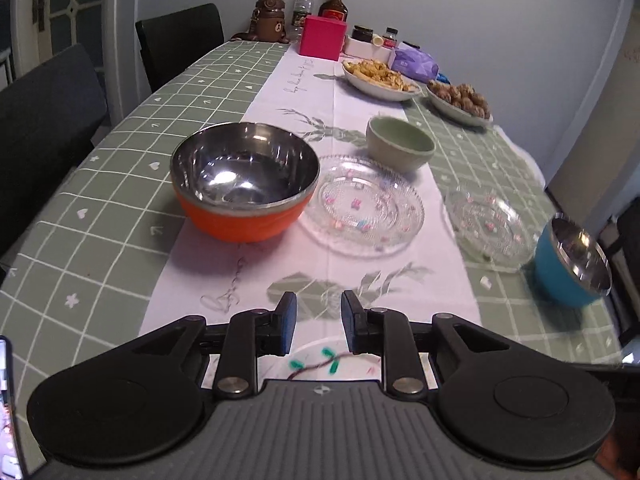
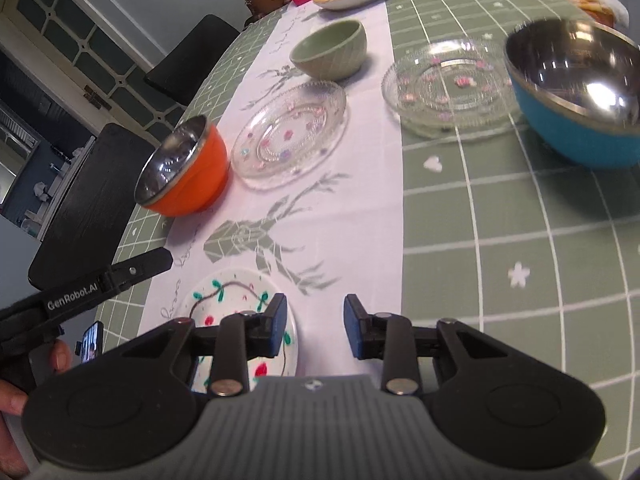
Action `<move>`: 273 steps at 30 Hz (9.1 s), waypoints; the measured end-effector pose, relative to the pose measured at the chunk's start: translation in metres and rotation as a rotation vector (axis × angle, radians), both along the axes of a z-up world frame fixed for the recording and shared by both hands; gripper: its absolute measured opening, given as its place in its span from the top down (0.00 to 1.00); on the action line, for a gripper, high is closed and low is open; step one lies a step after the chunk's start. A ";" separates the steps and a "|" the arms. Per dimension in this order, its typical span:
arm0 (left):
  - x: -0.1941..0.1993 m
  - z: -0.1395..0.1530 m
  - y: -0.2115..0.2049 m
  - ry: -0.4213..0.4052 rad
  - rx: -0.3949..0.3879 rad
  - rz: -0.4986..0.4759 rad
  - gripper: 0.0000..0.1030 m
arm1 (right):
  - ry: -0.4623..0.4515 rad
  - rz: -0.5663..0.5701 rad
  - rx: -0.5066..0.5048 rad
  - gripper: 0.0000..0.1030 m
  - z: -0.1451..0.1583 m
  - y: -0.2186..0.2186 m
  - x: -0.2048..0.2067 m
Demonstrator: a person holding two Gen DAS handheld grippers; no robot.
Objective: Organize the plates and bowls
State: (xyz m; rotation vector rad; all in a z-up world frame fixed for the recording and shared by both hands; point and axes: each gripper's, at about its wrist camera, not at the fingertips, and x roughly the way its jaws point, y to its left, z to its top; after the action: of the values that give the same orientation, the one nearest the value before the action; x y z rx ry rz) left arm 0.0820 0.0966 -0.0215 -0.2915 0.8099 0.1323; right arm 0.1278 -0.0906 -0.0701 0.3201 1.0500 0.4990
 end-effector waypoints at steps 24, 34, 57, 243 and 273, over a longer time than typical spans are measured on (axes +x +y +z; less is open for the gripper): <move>0.080 -0.062 0.036 -0.034 -0.366 0.306 0.70 | 0.087 -0.258 0.175 0.76 -0.040 0.027 0.131; 0.090 -0.070 0.032 -0.053 -0.369 0.321 0.80 | 0.094 -0.265 0.196 0.89 -0.048 0.025 0.140; 0.049 -0.051 0.009 0.068 -0.279 0.209 0.83 | 0.082 -0.207 0.066 0.87 -0.028 -0.008 0.072; 0.163 -0.069 -0.085 0.056 -0.445 0.059 0.82 | 0.006 -0.609 0.192 0.68 -0.039 -0.080 0.068; 0.112 -0.044 -0.052 0.237 -0.193 -0.035 0.90 | -0.009 -0.536 0.102 0.94 -0.041 -0.062 0.062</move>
State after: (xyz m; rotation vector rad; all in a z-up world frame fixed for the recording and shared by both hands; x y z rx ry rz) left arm 0.1944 0.0444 -0.0653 -0.4495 1.0656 0.0560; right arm 0.1899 -0.1525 -0.1115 0.6653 0.8849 0.0705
